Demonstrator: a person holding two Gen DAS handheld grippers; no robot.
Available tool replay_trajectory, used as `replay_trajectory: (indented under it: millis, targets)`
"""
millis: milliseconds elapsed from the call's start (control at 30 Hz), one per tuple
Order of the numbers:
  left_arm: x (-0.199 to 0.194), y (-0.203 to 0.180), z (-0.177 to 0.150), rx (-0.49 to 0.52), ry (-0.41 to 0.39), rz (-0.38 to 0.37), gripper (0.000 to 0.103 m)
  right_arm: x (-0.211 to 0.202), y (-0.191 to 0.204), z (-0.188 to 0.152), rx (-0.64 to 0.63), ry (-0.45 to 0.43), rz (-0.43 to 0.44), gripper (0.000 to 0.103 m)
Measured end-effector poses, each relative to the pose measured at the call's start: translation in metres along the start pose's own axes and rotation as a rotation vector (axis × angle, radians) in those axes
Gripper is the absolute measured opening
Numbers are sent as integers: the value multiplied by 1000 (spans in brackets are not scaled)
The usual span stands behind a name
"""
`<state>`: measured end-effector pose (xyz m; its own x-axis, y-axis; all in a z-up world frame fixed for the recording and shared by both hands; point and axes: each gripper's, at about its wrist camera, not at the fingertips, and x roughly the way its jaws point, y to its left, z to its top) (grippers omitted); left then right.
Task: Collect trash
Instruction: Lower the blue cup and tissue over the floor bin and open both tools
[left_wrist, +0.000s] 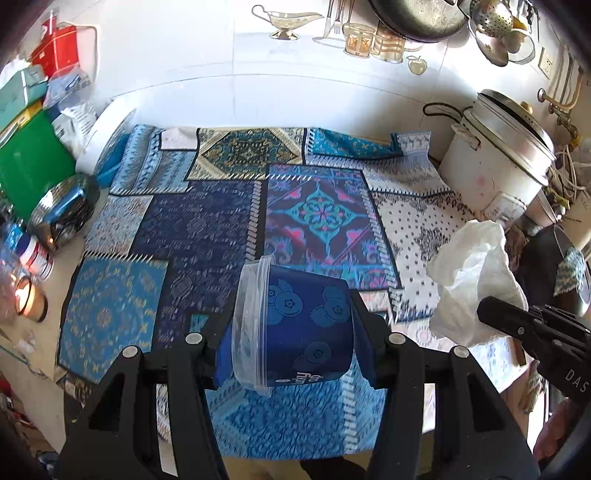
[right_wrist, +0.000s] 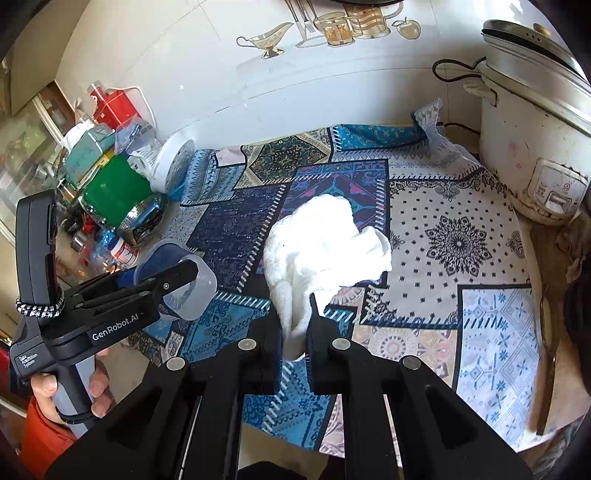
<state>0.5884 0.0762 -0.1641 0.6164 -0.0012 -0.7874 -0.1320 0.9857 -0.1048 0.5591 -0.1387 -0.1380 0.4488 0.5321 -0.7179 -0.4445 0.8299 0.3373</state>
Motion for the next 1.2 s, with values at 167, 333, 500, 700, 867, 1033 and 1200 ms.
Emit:
replay_trajectory:
  millis: [167,333,500,700,867,1033,1200]
  targets:
    - [-17,19,-43,16,25,-18,53,-4,25,-37,20,4,-21,9]
    - [-41,43,-94,44,51,-33,53,-7,59,-81,51,13,-32,9]
    - [-64,56,-143,68,72,-55,53,-2,89,-129,77,37,-36,9]
    - [-65,68,-193,64,155,-70,53,12,102,-178,119,110,-31,9]
    - [-40,71,-233,44,240,-82,53,36,88,-212,157,191,-43,9]
    - [8,67,-275,12,322,-81,53,72,56,-245,185,270,-58,9]
    - [81,60,-322,-8,405,-63,53,124,10,-283,209,352,-73,9]
